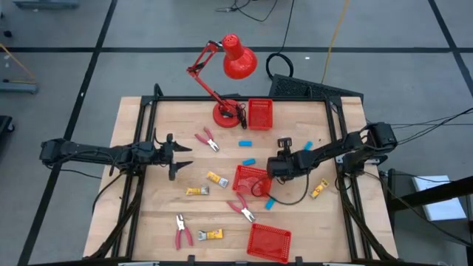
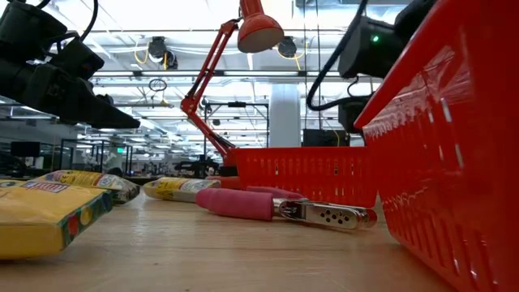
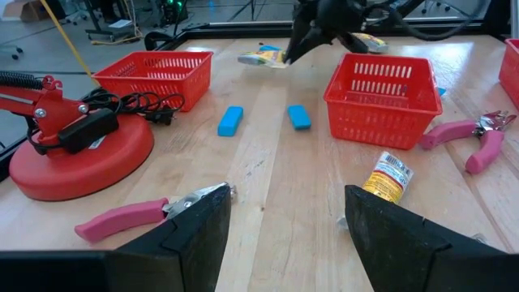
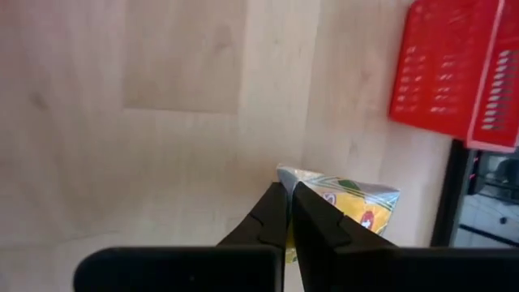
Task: Pick & Place School Supplies
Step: Put the yellow crayon pack into the top red basket
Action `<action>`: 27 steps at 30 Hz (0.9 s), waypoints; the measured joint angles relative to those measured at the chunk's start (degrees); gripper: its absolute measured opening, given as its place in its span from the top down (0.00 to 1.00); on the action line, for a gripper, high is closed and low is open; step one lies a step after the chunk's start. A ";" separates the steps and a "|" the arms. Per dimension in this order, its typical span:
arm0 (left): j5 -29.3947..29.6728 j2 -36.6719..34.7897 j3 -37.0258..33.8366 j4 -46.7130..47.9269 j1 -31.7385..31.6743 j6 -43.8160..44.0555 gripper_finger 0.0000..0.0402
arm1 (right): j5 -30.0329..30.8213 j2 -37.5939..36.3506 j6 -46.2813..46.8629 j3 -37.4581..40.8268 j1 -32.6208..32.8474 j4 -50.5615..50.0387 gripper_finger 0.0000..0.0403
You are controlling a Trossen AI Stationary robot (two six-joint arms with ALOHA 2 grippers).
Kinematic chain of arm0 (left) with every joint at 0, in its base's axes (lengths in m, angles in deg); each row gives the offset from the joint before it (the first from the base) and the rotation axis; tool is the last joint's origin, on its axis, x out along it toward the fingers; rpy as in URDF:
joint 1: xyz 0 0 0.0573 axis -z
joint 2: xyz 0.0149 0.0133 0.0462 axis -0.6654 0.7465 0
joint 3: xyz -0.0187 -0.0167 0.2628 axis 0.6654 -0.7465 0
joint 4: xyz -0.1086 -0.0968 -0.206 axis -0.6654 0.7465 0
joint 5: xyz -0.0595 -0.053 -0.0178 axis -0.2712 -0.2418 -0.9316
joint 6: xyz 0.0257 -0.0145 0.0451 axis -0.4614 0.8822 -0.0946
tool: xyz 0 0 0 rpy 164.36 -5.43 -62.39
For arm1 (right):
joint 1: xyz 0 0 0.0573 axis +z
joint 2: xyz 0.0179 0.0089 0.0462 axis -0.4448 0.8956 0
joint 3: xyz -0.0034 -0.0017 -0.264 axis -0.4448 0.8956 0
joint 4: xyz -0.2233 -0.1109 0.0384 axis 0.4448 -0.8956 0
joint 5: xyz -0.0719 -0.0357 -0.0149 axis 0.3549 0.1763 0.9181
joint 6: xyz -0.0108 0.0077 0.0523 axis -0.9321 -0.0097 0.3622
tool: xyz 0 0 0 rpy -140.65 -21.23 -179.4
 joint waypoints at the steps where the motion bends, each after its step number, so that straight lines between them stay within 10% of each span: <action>1: 0.00 0.00 0.00 -0.01 -0.02 0.00 0.39 | 0.33 0.00 0.28 -0.29 0.65 -0.15 1.00; 13: -0.01 -0.02 0.00 -0.42 -0.02 -0.20 0.39 | 4.83 -0.04 -10.59 -6.16 1.17 9.81 1.00; 27: 0.01 0.00 0.00 -0.46 -0.02 -0.41 0.39 | -5.15 -0.04 -25.47 -7.40 -18.34 23.86 1.00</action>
